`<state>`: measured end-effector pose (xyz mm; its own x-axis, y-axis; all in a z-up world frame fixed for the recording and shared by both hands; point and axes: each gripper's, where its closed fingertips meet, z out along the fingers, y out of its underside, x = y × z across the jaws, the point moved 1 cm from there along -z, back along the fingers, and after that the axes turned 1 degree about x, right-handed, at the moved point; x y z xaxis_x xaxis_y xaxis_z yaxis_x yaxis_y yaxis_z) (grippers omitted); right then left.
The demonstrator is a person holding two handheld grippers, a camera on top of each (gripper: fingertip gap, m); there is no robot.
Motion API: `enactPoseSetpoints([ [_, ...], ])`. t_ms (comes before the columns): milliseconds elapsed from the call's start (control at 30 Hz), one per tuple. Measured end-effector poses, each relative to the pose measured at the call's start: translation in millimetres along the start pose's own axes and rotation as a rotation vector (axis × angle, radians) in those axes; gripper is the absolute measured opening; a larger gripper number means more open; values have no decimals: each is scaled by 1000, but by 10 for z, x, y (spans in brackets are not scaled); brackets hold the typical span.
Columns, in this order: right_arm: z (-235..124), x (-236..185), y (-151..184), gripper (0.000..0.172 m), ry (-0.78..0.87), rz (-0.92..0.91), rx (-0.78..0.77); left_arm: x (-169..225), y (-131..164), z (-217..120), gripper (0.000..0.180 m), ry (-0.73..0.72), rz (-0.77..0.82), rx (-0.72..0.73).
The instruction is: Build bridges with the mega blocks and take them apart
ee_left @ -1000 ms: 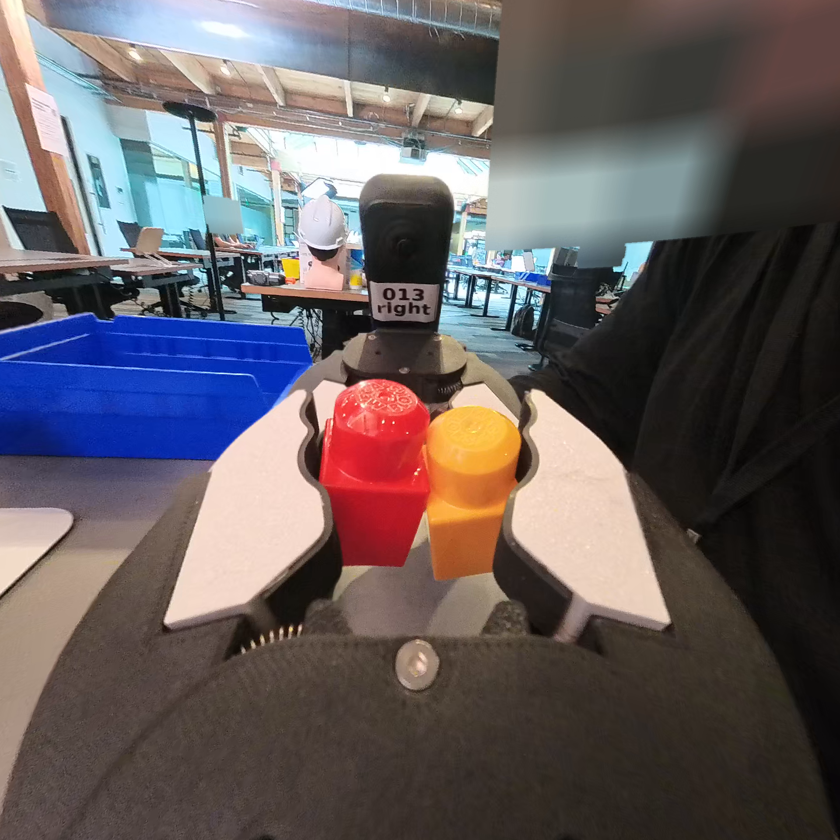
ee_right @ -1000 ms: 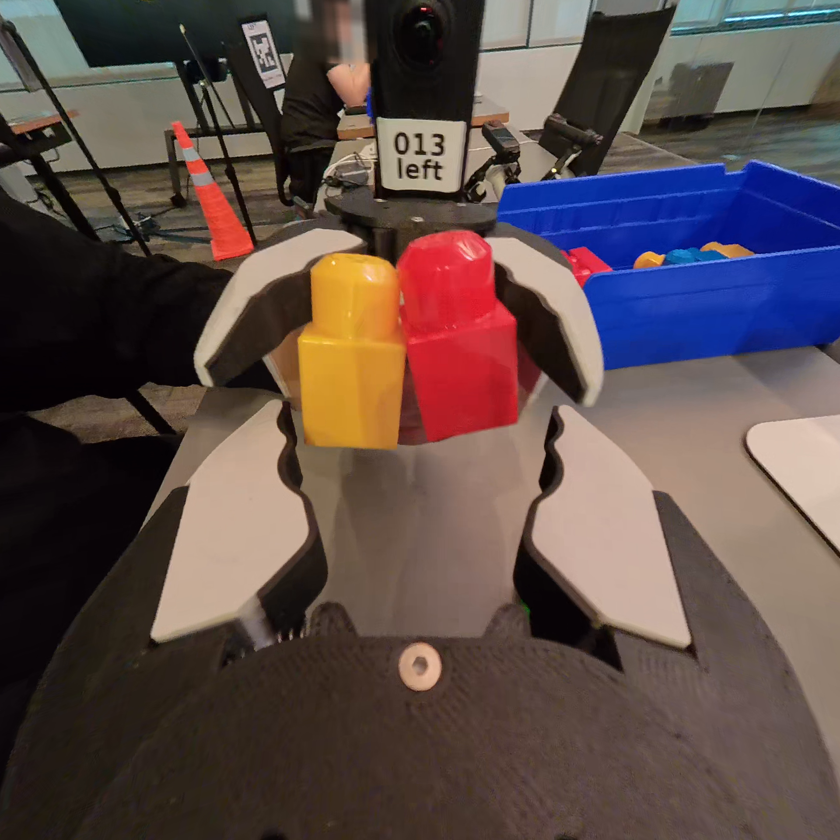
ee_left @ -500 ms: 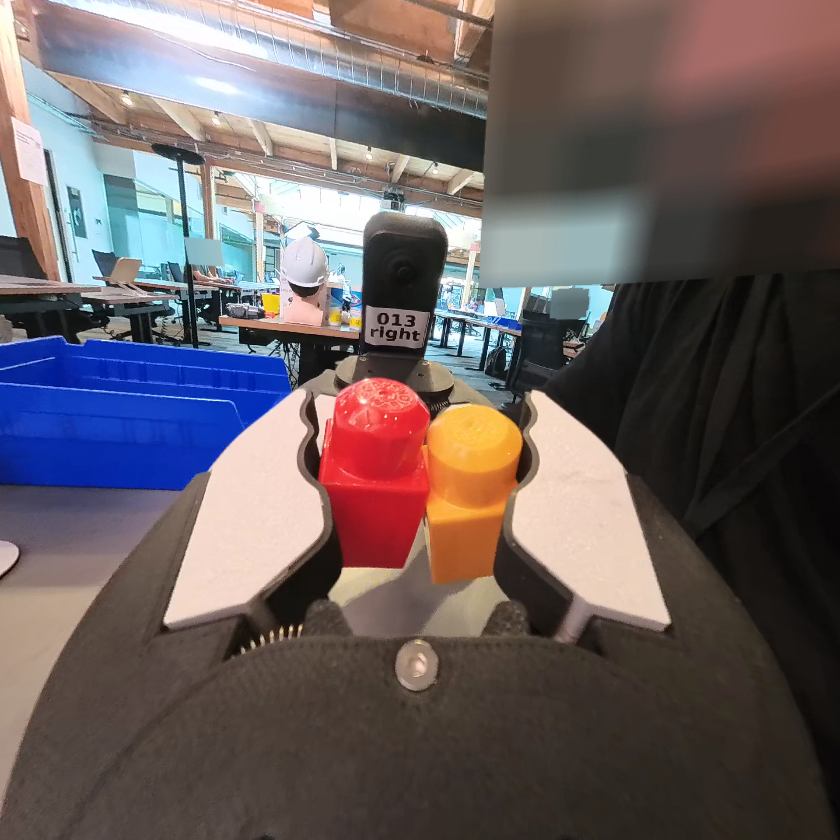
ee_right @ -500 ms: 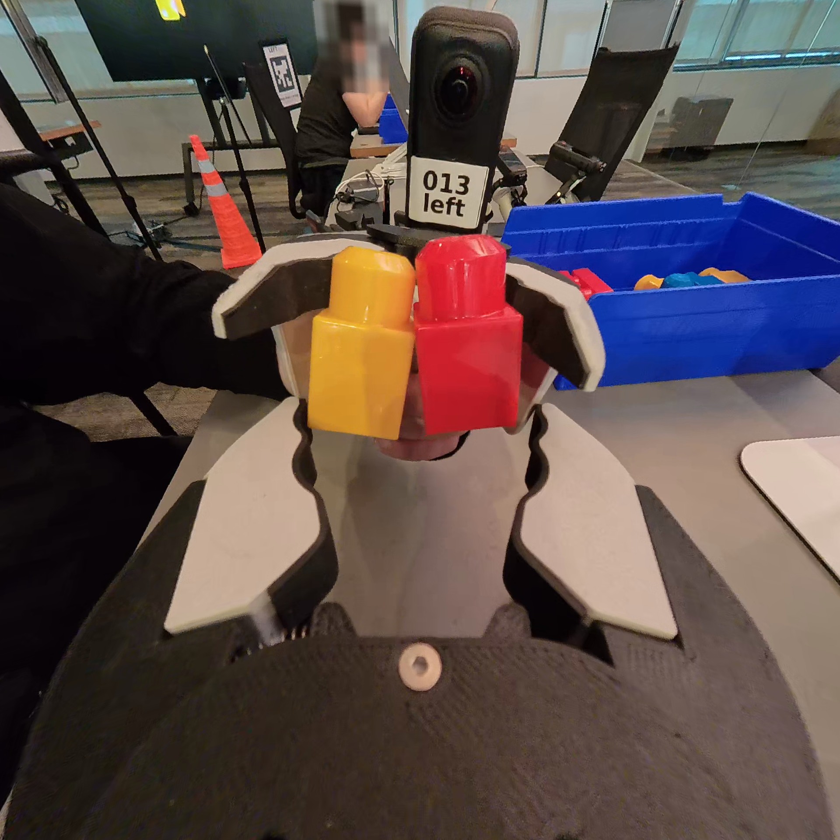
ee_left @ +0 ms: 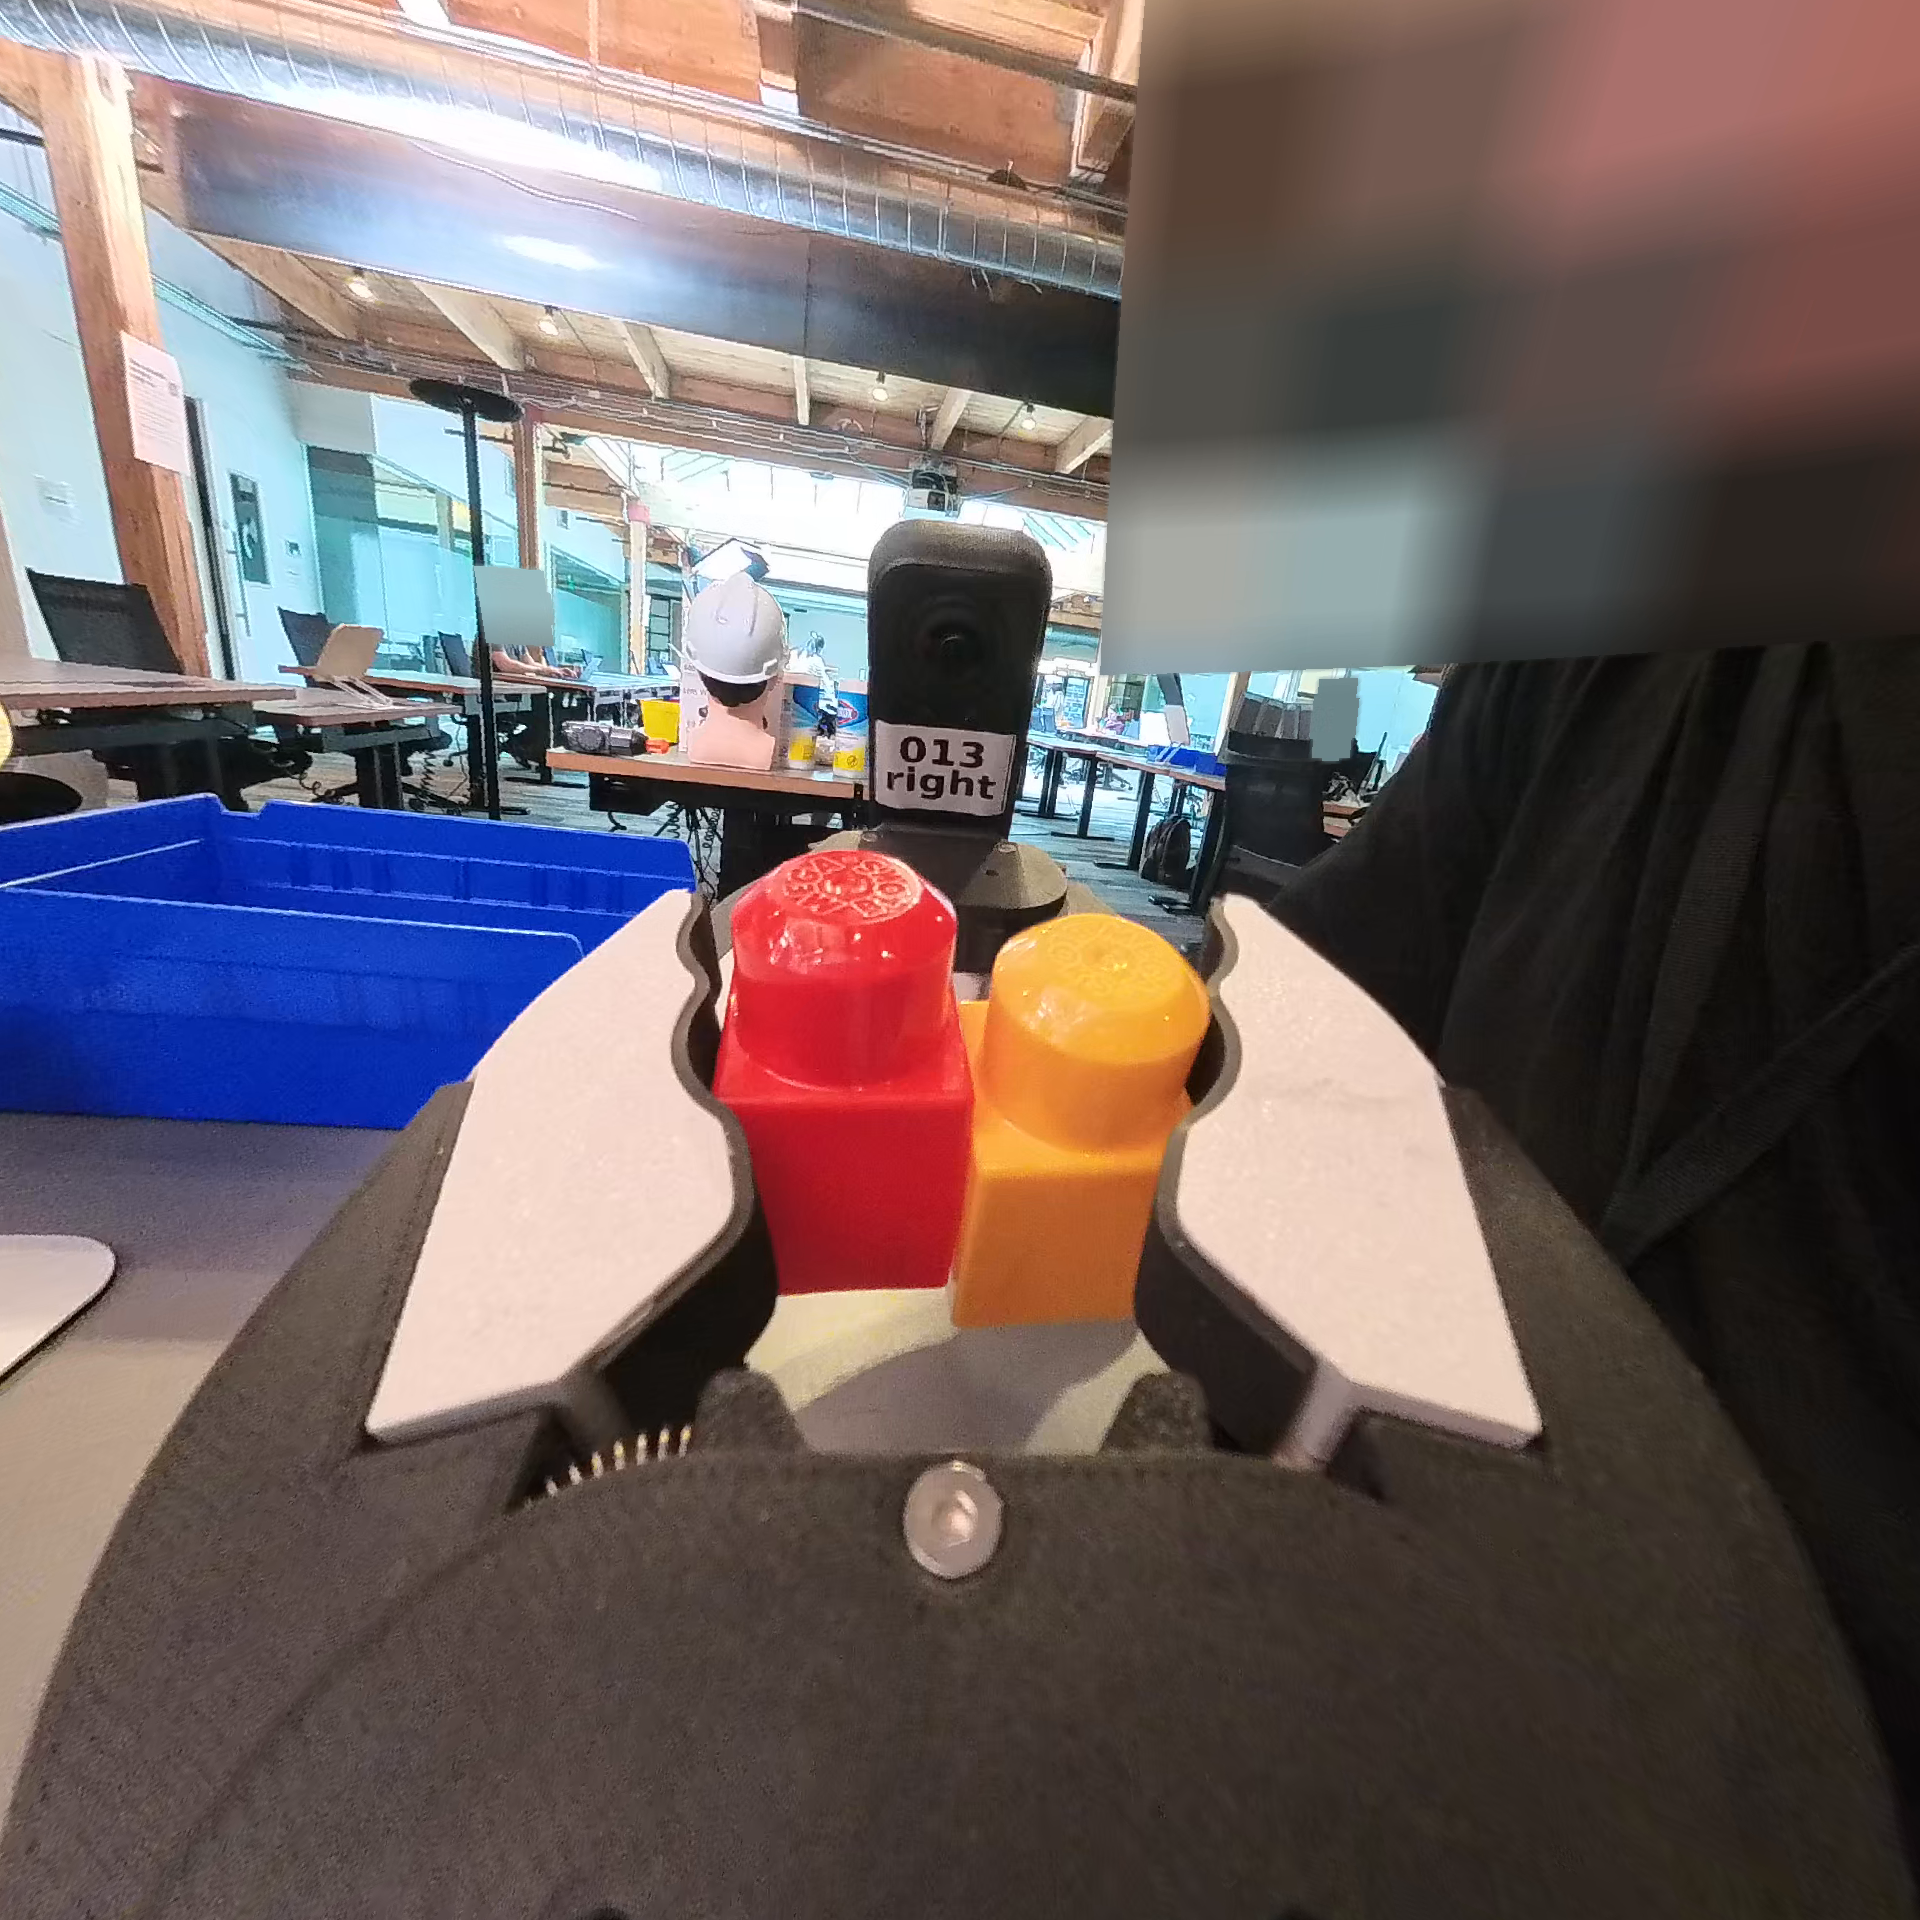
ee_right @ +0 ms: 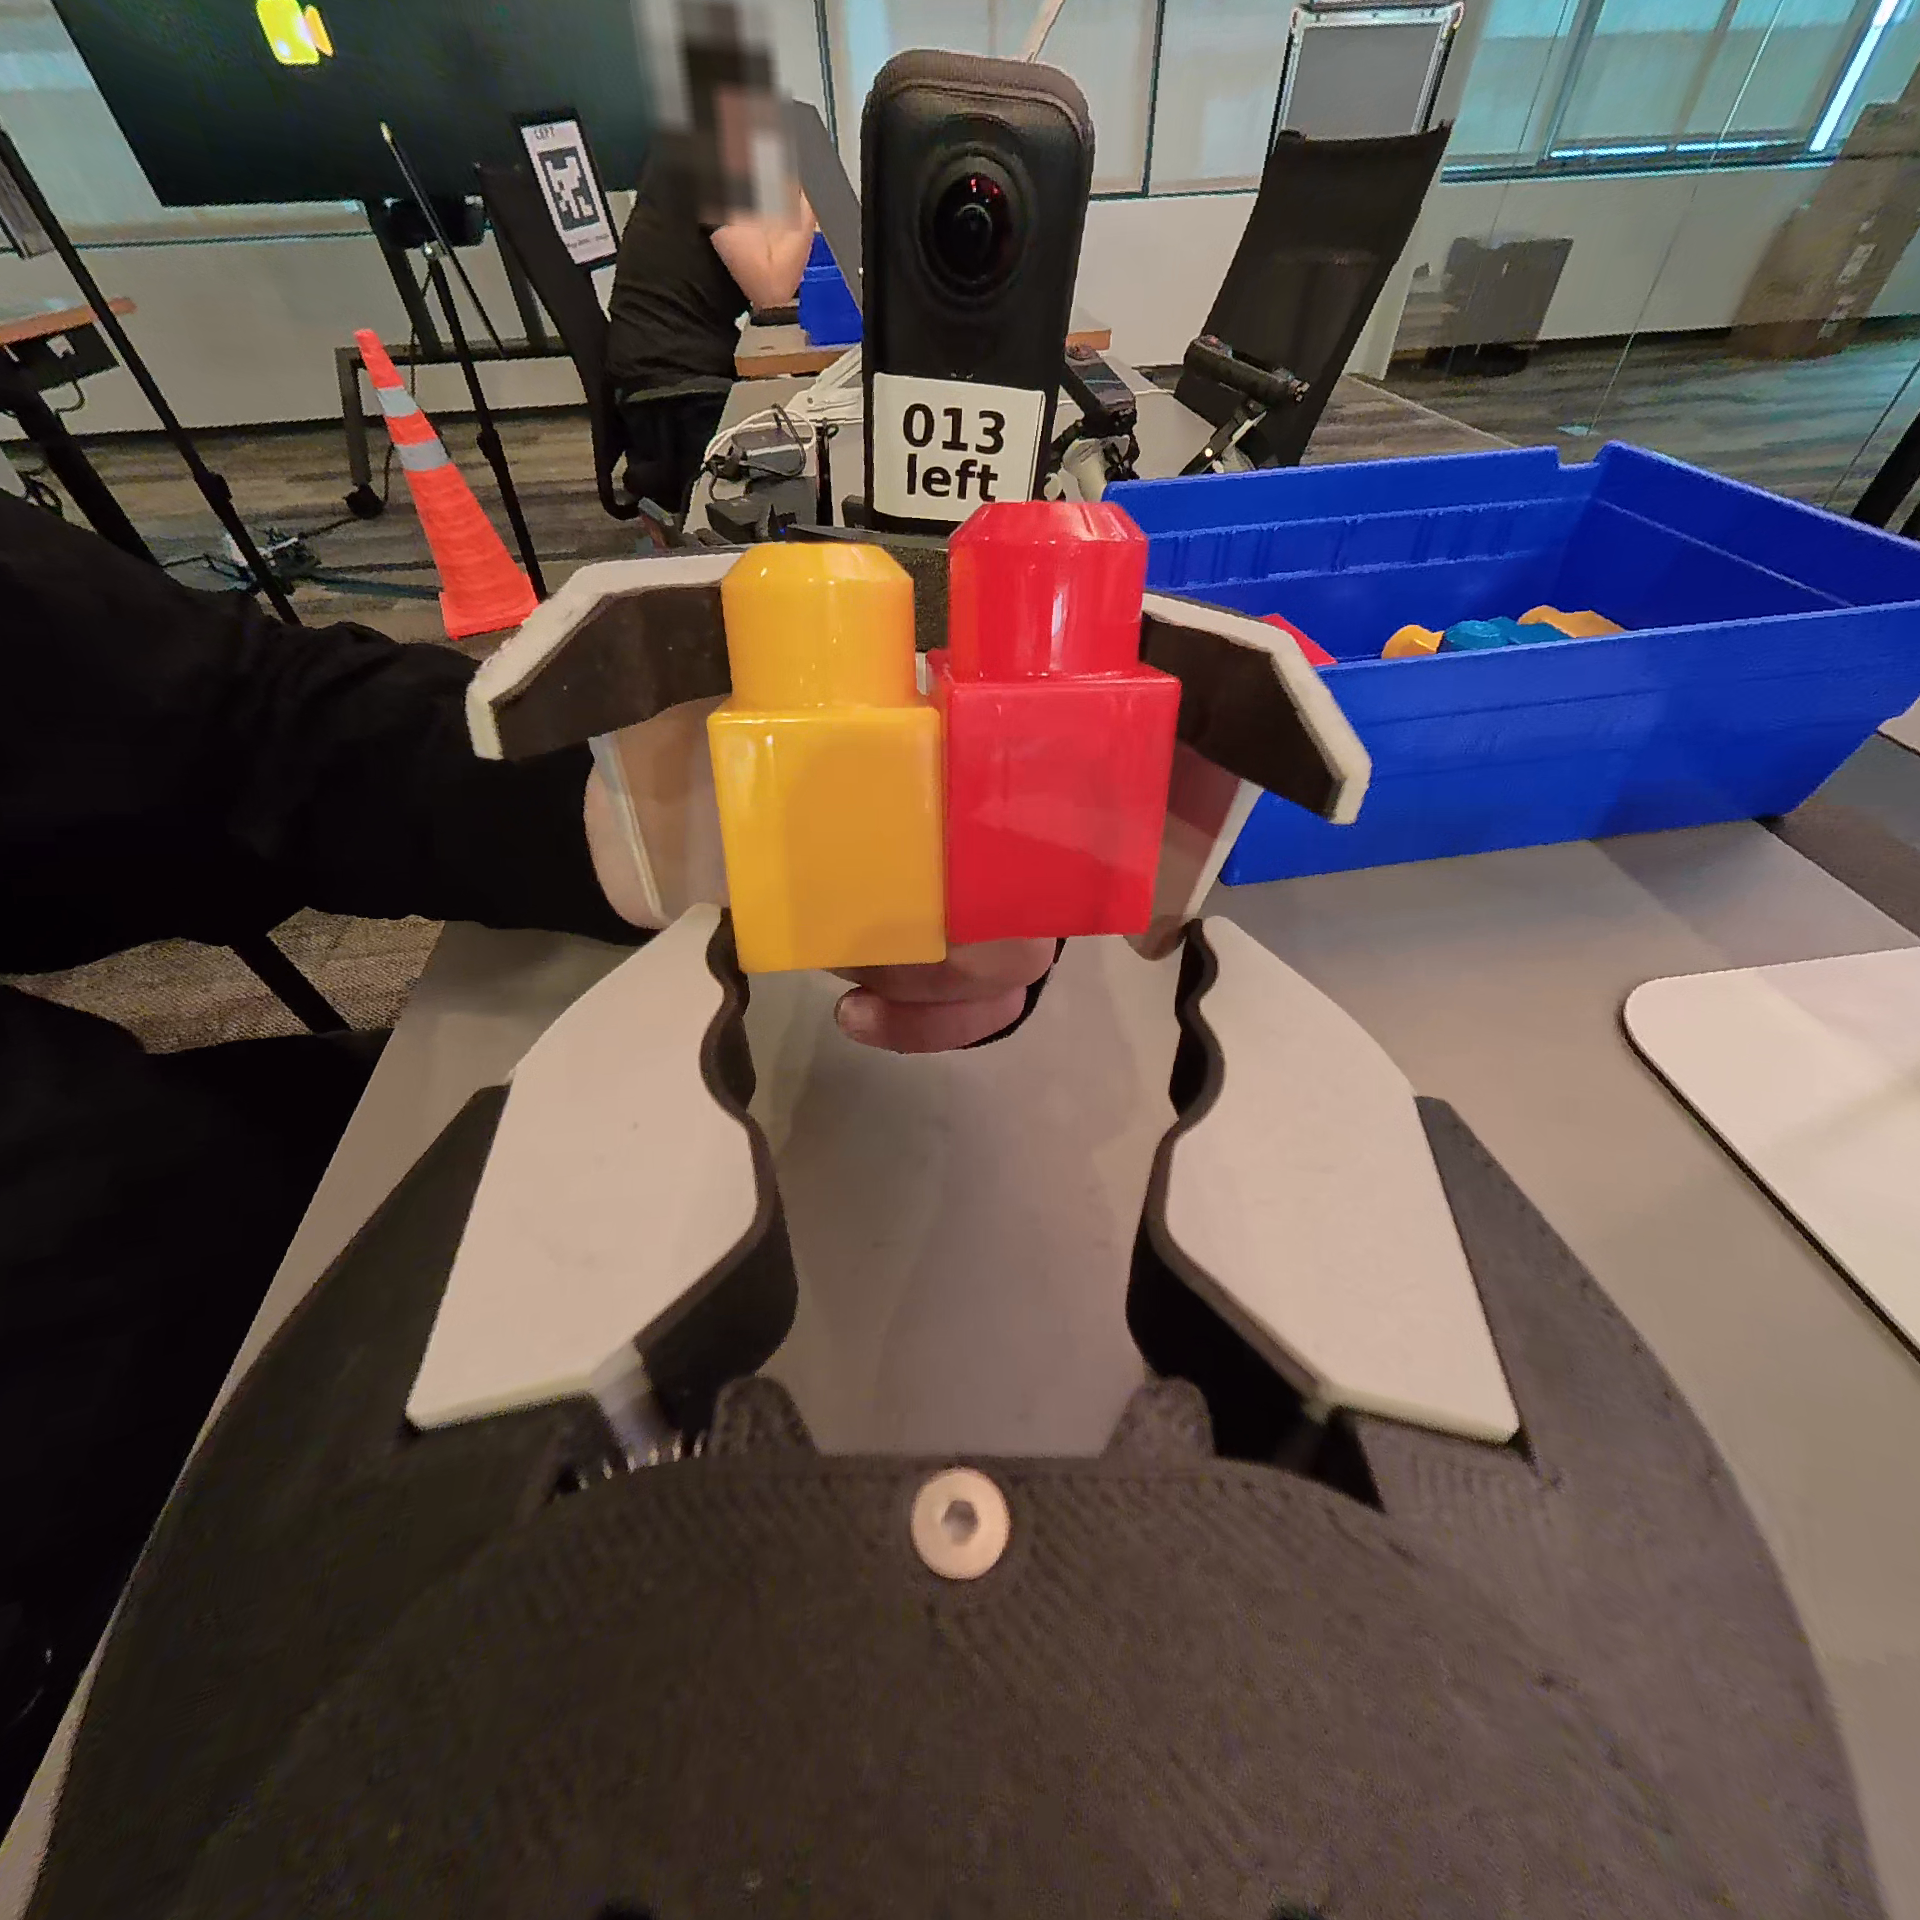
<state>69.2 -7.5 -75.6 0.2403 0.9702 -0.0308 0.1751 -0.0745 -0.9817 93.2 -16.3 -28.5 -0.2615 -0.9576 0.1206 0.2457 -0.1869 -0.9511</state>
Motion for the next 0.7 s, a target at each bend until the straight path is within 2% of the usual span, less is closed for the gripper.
enactPoseSetpoints([
  [167,-11,7,-3,75,7,-24,12,11,-40,-13,88,6,-6,15],
  [233,-45,-76,-40,35,-62,-13,49,-37,-64,-52,90,-27,26,17],
  [400,30,-142,8,48,-79,-23,12,-22,-39,-46,85,-1,8,-8],
  [600,13,-135,0,47,-91,-11,25,-44,-40,-56,83,-5,5,6],
  [700,-35,-155,-76,36,-133,19,94,-41,-83,-67,85,5,-13,45],
])
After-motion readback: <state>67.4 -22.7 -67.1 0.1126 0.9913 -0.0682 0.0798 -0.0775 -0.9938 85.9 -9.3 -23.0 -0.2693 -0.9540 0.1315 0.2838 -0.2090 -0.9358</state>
